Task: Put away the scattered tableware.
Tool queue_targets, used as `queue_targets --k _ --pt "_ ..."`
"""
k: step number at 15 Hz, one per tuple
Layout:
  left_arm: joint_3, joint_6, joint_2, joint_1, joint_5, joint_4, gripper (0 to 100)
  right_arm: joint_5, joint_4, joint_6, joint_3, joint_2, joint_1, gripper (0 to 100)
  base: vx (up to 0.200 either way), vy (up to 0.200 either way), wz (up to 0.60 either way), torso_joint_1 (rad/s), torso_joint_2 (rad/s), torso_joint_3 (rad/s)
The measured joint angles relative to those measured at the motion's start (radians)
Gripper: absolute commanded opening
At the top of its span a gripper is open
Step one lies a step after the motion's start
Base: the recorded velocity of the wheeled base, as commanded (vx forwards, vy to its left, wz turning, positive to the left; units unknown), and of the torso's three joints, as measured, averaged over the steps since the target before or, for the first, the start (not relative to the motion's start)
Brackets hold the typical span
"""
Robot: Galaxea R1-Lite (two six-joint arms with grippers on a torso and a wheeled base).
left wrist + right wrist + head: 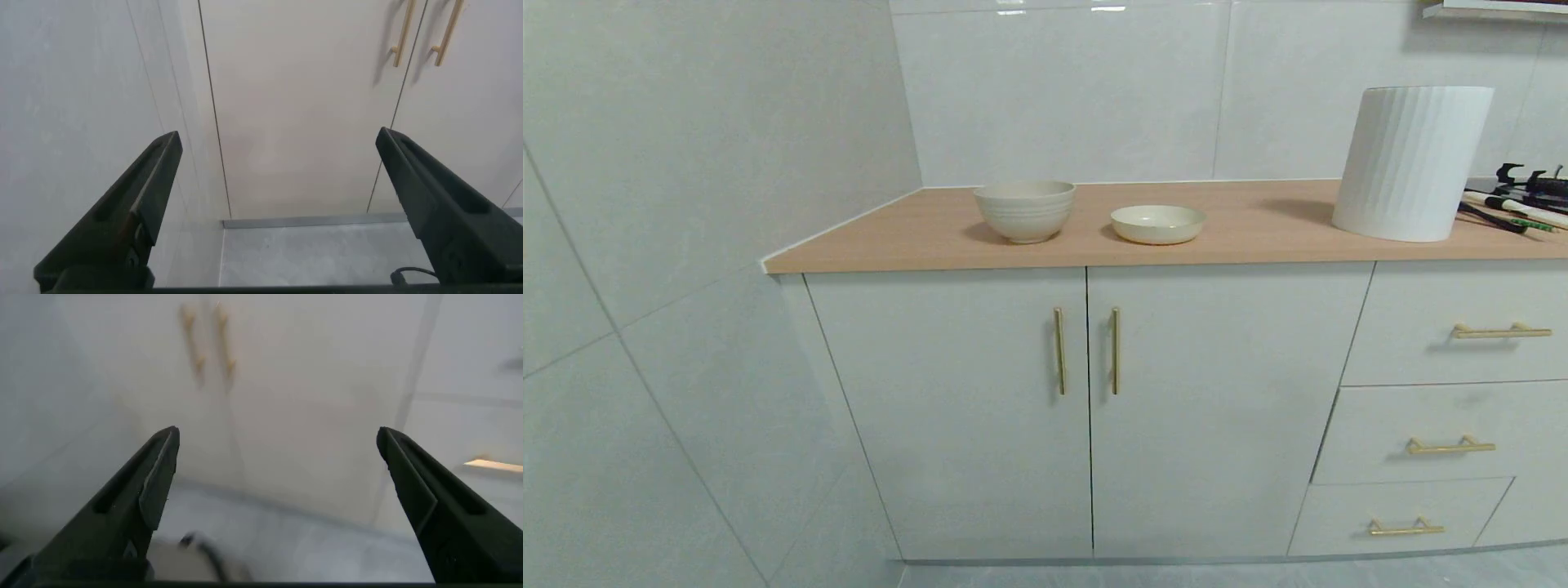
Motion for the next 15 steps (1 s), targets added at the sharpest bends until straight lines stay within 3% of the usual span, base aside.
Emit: queue_targets --k 6,15 --pt "0.000 0.000 0.000 0.000 0.000 0.000 100 0.083 -0.140 -0.004 -0.157 0.558 0.154 100 0.000 0.000 0.00 0.000 0.00 0.000" --pt "0.000 0.000 0.000 0.000 0.001 0.000 100 0.094 -0.164 0.050 -0.656 1.227 0.366 100 0.000 0.000 0.00 0.000 0.00 0.000"
